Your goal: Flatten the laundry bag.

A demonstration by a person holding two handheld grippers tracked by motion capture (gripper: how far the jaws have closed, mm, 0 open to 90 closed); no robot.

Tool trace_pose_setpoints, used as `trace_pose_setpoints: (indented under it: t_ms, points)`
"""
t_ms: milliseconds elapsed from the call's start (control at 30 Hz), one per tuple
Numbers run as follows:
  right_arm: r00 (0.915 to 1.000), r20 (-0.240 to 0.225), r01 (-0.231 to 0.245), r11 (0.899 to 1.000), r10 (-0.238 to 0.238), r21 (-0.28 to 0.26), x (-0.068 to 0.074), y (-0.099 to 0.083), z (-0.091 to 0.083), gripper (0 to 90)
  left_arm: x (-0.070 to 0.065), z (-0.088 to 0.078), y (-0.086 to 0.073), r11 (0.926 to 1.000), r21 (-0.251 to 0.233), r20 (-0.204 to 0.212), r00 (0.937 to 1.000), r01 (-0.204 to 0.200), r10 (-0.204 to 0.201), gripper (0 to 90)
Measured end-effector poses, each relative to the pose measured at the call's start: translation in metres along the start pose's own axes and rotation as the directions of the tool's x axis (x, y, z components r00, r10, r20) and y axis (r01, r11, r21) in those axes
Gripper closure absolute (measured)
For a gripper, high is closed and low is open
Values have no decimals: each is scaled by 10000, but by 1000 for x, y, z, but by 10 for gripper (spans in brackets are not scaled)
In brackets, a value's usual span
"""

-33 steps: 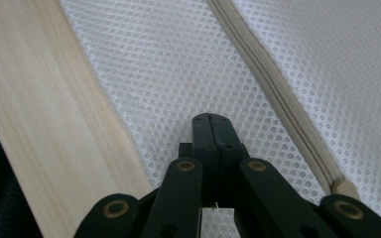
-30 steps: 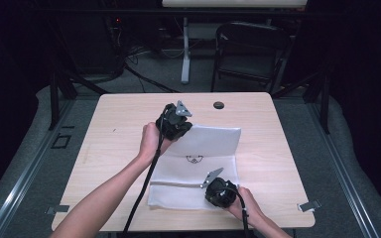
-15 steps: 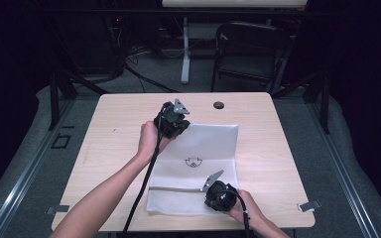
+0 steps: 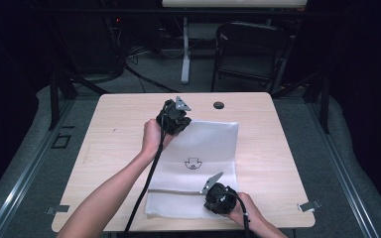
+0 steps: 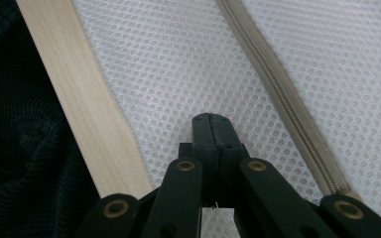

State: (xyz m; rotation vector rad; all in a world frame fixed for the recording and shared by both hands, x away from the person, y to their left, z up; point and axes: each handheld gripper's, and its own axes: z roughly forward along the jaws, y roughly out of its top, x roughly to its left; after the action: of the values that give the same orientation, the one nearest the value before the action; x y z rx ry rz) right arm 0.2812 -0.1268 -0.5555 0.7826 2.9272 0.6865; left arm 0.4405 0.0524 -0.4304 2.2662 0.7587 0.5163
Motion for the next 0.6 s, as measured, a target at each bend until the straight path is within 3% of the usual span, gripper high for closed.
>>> trace_pose_setpoints:
  t_ms: [467,600]
  points:
    - [9998,-158,-103,9999,103,-15,-4,0,0,900,19,36,-1,9971,-17,-505,9958,758,-758,893]
    - [9998,-163,-139,9999,138,-71,-4,-1,0,900,23,47,0,9966,132,-592,9950,818,-809,892]
